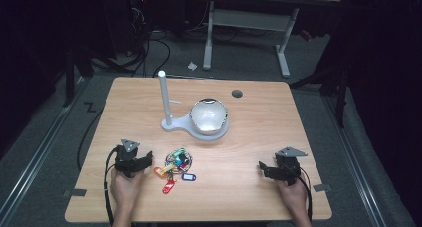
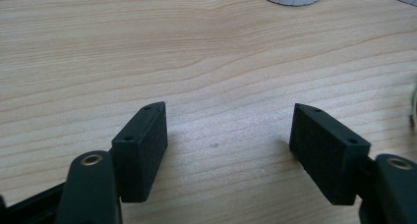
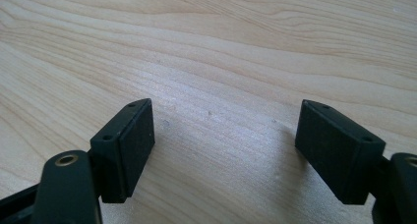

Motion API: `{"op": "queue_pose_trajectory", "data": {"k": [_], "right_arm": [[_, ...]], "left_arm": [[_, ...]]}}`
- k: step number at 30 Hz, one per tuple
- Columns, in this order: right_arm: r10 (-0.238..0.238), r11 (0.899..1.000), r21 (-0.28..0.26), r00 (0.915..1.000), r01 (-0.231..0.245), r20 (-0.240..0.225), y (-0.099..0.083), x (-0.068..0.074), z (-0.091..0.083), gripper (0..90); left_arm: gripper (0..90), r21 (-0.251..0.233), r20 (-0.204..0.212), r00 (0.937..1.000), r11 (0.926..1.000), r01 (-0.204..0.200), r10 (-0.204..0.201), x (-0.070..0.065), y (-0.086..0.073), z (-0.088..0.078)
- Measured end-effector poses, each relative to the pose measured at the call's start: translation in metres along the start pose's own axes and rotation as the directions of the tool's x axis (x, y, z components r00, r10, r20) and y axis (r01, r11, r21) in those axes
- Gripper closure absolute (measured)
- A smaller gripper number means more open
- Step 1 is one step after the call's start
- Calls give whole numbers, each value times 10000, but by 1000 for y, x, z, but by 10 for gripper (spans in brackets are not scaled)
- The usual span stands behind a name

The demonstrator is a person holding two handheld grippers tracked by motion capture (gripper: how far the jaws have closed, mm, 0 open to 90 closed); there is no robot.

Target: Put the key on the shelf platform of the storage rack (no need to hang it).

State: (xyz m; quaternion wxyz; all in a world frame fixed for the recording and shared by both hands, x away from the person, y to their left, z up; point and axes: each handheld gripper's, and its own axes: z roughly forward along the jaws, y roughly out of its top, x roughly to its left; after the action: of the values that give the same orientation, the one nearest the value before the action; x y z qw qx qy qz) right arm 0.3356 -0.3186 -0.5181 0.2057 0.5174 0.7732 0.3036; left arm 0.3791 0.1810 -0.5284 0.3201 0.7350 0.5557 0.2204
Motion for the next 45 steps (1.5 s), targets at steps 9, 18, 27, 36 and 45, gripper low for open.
{"op": "queue_pose_trajectory", "data": {"k": [9, 18, 27, 36, 45], "right_arm": [[4, 10000, -10, 10000, -4, -6, 0, 0, 0, 229], [-4, 10000, -10, 10000, 4, -12, 0, 0, 0, 229], [-1, 10000, -10, 10000, 1, -12, 0, 0, 0, 229], [-1, 10000, -8, 10000, 1, -13, 0, 0, 0, 229], [-3, 10000, -9, 10000, 3, -15, 0, 0, 0, 229]], "left_arm": [[294, 11, 30, 10000, 10000, -13, 13, 0, 0, 0], [269, 66, 94, 10000, 10000, -27, 27, -1, 0, 0], [223, 120, 163, 9998, 9999, -87, 85, -1, 0, 0], [230, 245, 238, 9997, 9997, 65, -71, -1, 0, -3], [253, -105, 599, 9982, 9999, 45, -39, -3, -1, -13]]}}
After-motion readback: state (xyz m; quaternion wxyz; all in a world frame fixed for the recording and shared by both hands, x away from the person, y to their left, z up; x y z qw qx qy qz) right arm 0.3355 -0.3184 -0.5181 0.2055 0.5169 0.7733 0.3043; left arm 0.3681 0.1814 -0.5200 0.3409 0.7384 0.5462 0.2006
